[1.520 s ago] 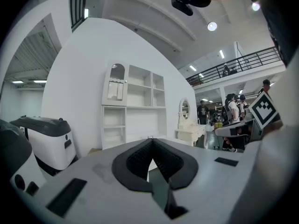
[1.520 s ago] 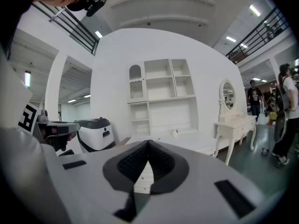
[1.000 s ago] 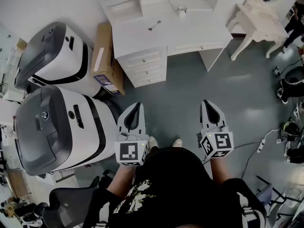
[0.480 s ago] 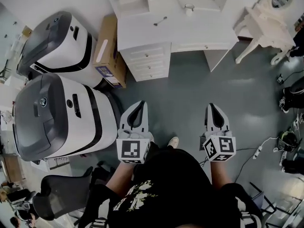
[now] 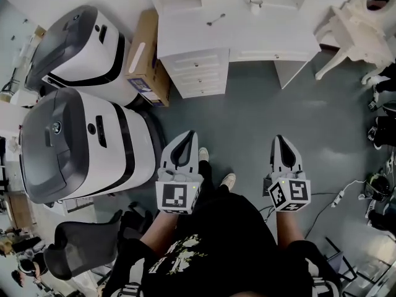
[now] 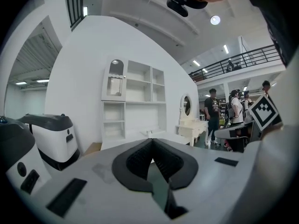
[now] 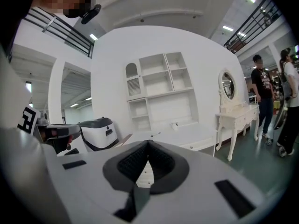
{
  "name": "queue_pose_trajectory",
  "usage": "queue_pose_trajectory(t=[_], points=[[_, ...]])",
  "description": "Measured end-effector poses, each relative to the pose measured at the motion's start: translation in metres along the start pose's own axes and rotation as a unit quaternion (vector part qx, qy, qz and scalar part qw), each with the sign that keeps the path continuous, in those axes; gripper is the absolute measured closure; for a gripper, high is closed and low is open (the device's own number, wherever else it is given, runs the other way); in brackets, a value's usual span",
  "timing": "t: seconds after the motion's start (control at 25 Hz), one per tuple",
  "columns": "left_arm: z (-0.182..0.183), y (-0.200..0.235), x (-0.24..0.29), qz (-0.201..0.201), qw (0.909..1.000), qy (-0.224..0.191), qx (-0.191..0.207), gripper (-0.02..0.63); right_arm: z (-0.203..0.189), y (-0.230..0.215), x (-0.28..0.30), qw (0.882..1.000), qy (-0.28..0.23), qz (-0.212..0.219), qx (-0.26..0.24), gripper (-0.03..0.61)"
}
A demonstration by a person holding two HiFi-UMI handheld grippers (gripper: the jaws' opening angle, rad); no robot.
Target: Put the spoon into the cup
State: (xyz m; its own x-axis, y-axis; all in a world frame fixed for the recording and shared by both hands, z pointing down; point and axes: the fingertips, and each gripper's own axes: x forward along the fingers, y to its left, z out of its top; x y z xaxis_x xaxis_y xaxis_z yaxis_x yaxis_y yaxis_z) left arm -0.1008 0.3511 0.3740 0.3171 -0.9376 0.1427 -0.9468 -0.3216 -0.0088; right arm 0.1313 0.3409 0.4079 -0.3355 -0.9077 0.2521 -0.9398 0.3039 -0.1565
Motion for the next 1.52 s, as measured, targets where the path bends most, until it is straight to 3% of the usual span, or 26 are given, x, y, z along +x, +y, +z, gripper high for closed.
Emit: queue_pose_trajectory(t=[0.32, 0.64, 0.84, 1.16, 1.52], points=[[0.019, 0.028, 0.047, -0.017, 0.9997, -0.016, -0.01, 0.612, 0.016, 0.005, 0.042, 1.0, 0.0, -0.01, -0.001, 0.517], [0.033, 0.092, 0.08, -0.019, 0.9992, -0.032, 0.016, 0.612, 0.041, 0.035, 0.106, 1.0, -0.018, -0.007, -0.001, 0.517], [0.028, 0.132, 0.091, -0.015, 0.9996, -0.019, 0.015, 0.612, 0.047, 0.065, 0.141, 1.0, -0.021, 0.002, -0.003, 0.517], [0.018, 0.16, 0.107, -0.038, 0.9992, -0.013, 0.007, 0.612, 0.038, 0.081, 0.16, 1.0, -0.005, -0.023, 0.004, 0.517], [0.013, 0.158, 0.141, -0.046, 0.9989, -0.003, -0.004, 0.612, 0.038, 0.06, 0.184, 0.999, 0.013, -0.029, 0.003, 0.517]])
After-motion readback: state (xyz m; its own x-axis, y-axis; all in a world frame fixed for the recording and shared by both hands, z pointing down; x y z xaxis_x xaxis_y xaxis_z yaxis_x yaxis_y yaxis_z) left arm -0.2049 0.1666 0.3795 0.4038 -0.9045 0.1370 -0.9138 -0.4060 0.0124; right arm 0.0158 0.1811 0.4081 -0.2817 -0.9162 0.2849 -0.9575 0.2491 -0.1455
